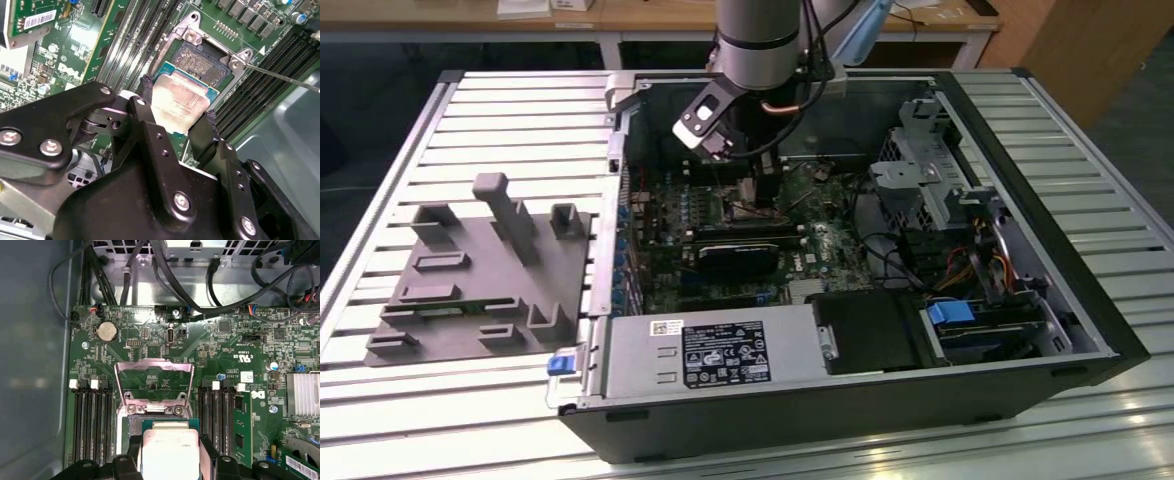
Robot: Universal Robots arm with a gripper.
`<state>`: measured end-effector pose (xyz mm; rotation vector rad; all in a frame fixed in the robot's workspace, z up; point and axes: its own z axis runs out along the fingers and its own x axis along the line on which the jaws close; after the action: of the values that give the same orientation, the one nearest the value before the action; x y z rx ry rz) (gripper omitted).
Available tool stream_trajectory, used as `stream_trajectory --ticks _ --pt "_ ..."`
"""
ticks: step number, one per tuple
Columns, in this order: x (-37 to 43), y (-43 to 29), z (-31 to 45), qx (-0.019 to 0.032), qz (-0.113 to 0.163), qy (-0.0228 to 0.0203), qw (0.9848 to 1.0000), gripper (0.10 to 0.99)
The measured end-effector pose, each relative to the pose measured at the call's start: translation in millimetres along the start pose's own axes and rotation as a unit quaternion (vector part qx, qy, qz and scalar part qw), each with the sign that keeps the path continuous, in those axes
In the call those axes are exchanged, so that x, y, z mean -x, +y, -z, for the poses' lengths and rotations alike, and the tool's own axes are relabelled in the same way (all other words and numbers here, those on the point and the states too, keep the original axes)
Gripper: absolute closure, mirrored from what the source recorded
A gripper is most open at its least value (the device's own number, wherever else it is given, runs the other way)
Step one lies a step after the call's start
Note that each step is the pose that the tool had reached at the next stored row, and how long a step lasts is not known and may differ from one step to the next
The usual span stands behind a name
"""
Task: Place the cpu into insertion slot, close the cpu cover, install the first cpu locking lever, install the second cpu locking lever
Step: 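Place the cpu into insertion slot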
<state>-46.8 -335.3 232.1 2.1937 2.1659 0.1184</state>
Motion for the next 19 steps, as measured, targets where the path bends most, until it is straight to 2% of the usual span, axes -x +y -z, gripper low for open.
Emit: stream_trajectory --ticks 12,19 --pt "-2.7 -4.2 -11.4 0.0000 0.000 -0.0013 1.0000 0.549" --pt "-5.5 -6.3 -16.2 0.0001 0.000 -0.0041 1.0000 0.549"
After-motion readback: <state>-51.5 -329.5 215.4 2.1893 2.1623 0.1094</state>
